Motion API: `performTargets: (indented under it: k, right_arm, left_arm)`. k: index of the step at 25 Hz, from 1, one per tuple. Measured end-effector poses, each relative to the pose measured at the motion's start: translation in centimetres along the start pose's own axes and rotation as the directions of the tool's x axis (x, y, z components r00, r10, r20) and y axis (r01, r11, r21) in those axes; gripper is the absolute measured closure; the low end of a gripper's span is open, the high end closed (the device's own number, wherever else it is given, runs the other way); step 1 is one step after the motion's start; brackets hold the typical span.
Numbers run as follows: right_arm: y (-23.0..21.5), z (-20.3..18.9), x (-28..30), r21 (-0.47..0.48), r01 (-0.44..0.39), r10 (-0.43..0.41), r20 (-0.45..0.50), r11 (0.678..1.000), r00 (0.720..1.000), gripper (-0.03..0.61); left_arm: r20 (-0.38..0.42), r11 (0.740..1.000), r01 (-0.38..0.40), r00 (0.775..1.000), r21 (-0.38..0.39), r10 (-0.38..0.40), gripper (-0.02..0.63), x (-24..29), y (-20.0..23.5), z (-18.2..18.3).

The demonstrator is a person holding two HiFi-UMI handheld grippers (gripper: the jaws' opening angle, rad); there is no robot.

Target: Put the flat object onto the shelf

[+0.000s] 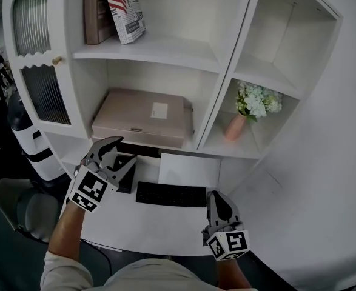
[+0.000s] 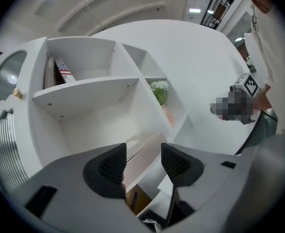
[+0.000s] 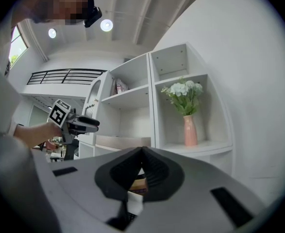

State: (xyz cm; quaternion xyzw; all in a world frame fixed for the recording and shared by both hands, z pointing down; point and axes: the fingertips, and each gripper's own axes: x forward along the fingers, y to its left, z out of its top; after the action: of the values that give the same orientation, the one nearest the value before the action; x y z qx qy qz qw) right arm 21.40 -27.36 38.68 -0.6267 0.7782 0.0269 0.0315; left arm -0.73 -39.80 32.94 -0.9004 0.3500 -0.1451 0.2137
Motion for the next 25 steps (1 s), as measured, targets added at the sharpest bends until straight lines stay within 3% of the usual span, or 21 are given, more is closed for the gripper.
performTargets:
  k: [6,11,13,25]
  right_arm:
    - [1.2,0.6,0.2,-0.009,-0.023,0.023,0.01,1.0,1.0,0.575]
    - [2.1,1.0,0.4,-0.019,-0.044,0.045,0.014,0.999,0.999,0.575]
    - [2.3,1.1,0.5,-0.02,-0.05,0.05,0.017,0.999,0.999,0.575]
    - [3.6,1.6,0.5,-0.028,-0.084,0.084,0.011,0.996,0.996,0.575]
  left_arm:
    - [0.034,0.99,-0.051,0.998,-0.134,0.056,0.435,-3.1,-0.5,-0.3]
    - [0.054,0.957,-0.13,0.987,-0.259,0.149,0.527,-5.5,-0.4,-0.6]
    - [0.061,0.946,-0.16,0.981,-0.282,0.184,0.569,-6.3,-0.1,-0.4]
    - [0.024,0.902,-0.235,0.965,-0.362,0.261,0.581,-9.7,0.0,-2.8]
